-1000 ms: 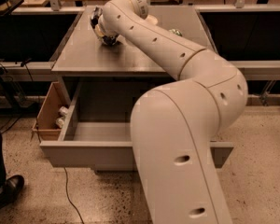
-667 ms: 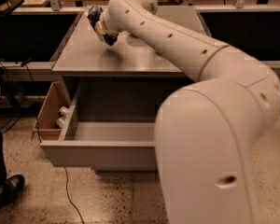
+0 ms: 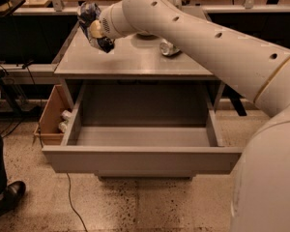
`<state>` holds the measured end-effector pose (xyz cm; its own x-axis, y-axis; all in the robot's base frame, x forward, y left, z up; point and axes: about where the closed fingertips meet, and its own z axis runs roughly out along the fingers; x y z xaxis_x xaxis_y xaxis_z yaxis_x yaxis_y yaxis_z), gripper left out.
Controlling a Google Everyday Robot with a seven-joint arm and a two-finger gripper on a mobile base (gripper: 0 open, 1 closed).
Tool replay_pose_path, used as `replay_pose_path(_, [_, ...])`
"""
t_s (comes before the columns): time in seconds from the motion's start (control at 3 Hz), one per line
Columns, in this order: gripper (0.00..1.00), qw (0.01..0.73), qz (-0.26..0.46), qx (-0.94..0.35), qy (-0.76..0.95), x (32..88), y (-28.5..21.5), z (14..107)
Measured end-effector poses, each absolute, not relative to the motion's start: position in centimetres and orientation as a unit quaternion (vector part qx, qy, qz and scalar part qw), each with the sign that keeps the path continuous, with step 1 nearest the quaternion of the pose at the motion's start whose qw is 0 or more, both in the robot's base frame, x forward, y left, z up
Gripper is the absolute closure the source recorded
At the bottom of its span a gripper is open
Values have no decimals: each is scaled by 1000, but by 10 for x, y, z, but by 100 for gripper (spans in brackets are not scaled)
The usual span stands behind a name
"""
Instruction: Place blue chip bag into top drawer
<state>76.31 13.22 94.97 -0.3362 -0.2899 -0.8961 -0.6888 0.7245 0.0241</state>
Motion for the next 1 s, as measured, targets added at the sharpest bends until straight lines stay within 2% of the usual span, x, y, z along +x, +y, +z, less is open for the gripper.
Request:
replay_pose_path(0.67, [100,458,205,-341,795,740,131,933])
replay_pose_path(1.0, [100,439,211,-363,795,688,114,921])
